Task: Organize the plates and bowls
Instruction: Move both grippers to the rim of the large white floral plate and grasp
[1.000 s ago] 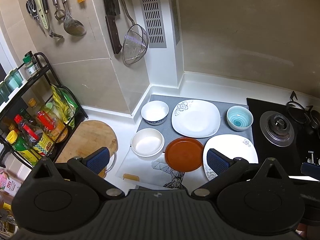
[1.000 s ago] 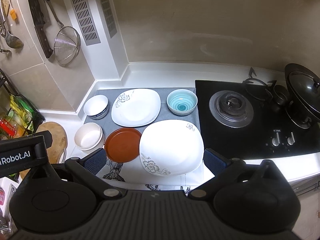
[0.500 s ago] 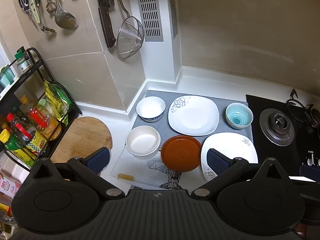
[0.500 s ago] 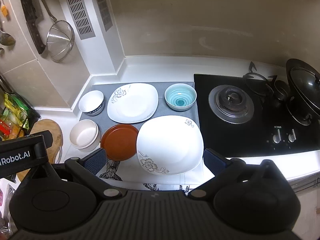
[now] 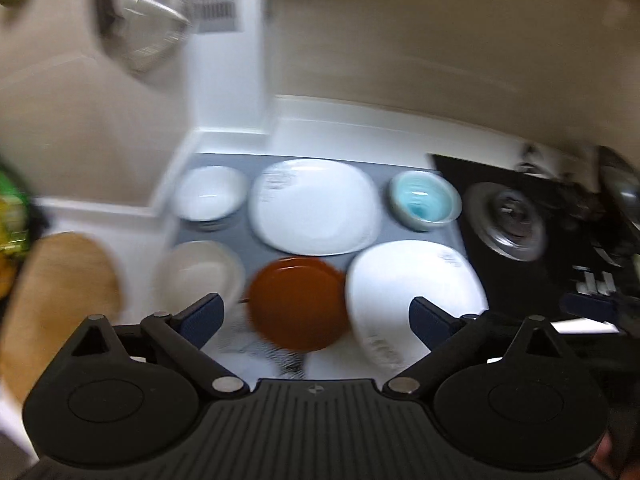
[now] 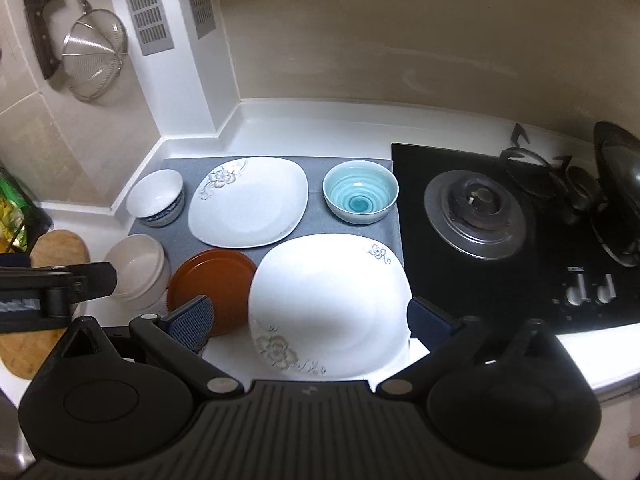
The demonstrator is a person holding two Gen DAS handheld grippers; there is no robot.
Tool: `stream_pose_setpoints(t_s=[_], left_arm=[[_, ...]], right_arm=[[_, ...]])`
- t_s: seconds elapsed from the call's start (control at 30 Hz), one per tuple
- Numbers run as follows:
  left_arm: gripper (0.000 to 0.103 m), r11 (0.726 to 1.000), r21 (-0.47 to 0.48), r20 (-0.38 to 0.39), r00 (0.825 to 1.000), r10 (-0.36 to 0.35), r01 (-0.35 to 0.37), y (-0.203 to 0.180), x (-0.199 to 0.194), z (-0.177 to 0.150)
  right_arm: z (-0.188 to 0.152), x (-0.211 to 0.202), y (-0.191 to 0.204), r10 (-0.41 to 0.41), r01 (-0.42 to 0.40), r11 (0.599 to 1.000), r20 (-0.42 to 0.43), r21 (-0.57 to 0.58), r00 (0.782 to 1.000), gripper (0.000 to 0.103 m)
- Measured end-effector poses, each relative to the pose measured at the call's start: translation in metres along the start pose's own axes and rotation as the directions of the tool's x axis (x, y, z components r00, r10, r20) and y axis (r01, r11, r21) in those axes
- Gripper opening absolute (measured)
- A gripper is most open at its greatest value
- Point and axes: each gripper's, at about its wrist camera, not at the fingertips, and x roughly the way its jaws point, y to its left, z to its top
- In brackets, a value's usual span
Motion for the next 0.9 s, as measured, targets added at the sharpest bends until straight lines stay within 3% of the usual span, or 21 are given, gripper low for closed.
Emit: stream_pose_setpoints(t_s=[0.13, 0.23, 0.27, 0.3, 0.37, 0.43, 0.47, 0.53, 0.6, 0.67, 0.7, 0.77, 0.9], left_arm=[[0.099, 0.997, 0.052, -0.073, 0.996, -0.058, 0.061, 0.014, 0.052, -0.009], [0.097, 0.989, 0.039, -0.153, 0.979, -0.135, 0.143, 0.027, 0.092, -0.012], [0.089, 0.983, 0.033, -0.181, 0.968, -0.174, 0.183, 0.031, 0.106, -0.014], [0.072, 0.976, 0.031, -0.212, 0.956, -0.202, 0.214, 0.032, 0.12, -0.015], [0.052, 0.96, 0.037, -0.238, 0.936, -0.26, 0.277, 0.03, 0.146, -0.018], [0.05, 0.949, 0.049, -0.25, 0.924, -0.289, 0.31, 0.026, 0.17, -0.021], [0.048, 0.951, 0.057, -0.26, 0.924, -0.281, 0.305, 0.023, 0.179, -0.021], [0.046, 0.947, 0.062, -0.264, 0.92, -0.289, 0.315, 0.016, 0.19, -0.021], [0.046, 0.943, 0.042, -0.281, 0.909, -0.307, 0.331, 0.01, 0.196, -0.022], [0.039, 0.955, 0.007, -0.313, 0.908, -0.279, 0.296, 0.007, 0.205, -0.025], [0.028, 0.961, -0.022, -0.336, 0.903, -0.268, 0.277, 0.006, 0.21, -0.028], [0.019, 0.958, -0.1, -0.369, 0.884, -0.287, 0.269, 0.005, 0.216, -0.032], [0.019, 0.952, -0.207, -0.398, 0.869, -0.293, 0.225, 0.002, 0.224, -0.042]], right_arm=[[-0.01, 0.033, -0.036, 0.081, -0.08, 0.993, -0.005, 0.09, 0.997, 0.103], [-0.018, 0.053, -0.054, 0.049, -0.05, 0.994, 0.018, 0.102, 0.999, 0.103], [-0.02, 0.059, -0.057, 0.032, -0.033, 0.996, 0.021, 0.085, 0.999, 0.103], [-0.022, 0.064, -0.059, 0.02, -0.022, 0.997, 0.027, 0.067, 0.999, 0.103], [-0.027, 0.074, -0.066, 0.028, -0.029, 0.999, 0.033, 0.042, 0.999, 0.102], [-0.031, 0.08, -0.076, 0.076, -0.078, 0.996, 0.045, 0.046, 0.996, 0.092], [-0.032, 0.085, -0.082, 0.095, -0.097, 0.994, 0.039, 0.057, 0.995, 0.086], [-0.033, 0.096, -0.095, 0.13, -0.13, 0.99, 0.013, 0.062, 0.991, 0.058], [-0.034, 0.107, -0.106, 0.153, -0.152, 0.987, -0.007, 0.043, 0.988, 0.047], [-0.033, 0.115, -0.119, 0.162, -0.161, 0.986, -0.019, 0.045, 0.987, 0.047], [-0.033, 0.119, -0.127, 0.182, -0.181, 0.982, -0.022, 0.052, 0.983, 0.047], [-0.032, 0.128, -0.141, 0.237, -0.235, 0.97, -0.03, 0.056, 0.971, 0.047], [-0.03, 0.15, -0.164, 0.295, -0.292, 0.955, -0.059, 0.055, 0.954, 0.047]])
